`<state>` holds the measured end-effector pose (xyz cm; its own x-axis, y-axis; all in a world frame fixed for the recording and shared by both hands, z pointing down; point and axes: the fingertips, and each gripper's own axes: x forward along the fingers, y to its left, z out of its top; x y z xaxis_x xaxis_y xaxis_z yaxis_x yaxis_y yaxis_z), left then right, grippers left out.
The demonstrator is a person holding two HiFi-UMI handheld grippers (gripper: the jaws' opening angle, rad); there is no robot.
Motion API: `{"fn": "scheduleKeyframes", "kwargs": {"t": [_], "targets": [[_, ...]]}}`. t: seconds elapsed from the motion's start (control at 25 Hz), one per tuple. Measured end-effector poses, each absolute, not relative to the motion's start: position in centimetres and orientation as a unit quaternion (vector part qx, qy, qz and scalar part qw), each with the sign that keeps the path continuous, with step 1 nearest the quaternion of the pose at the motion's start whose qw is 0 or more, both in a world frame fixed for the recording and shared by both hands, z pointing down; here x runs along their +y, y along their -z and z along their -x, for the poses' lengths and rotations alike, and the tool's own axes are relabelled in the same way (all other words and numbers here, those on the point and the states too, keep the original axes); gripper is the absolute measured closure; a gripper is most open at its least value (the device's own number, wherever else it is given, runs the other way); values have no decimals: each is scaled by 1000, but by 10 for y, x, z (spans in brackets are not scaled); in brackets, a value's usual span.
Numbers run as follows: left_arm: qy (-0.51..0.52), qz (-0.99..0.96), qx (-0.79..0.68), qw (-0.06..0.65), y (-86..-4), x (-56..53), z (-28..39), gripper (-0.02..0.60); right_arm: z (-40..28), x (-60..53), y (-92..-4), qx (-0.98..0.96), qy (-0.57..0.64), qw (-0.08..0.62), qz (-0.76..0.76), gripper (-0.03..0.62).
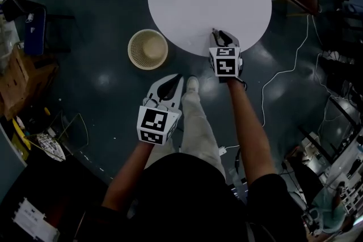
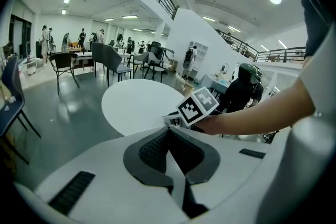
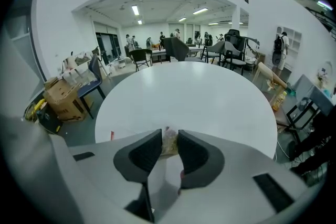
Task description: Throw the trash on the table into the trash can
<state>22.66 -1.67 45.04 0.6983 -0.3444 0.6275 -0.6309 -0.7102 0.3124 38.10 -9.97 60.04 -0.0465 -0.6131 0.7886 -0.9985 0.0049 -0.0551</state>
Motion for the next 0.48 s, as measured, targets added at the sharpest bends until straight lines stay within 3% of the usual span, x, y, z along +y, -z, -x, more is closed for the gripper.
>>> {"fn": "scheduleKeyframes", "kwargs": {"t": [0.16, 0.48], "targets": [[-275, -880, -286, 262, -451, -22, -223, 568, -383, -100, -598, -642, -318, 300, -630, 538], [-258, -875, -310, 267, -440, -38, -218, 568, -386, -93, -584, -645, -319, 291, -631, 553]]}}
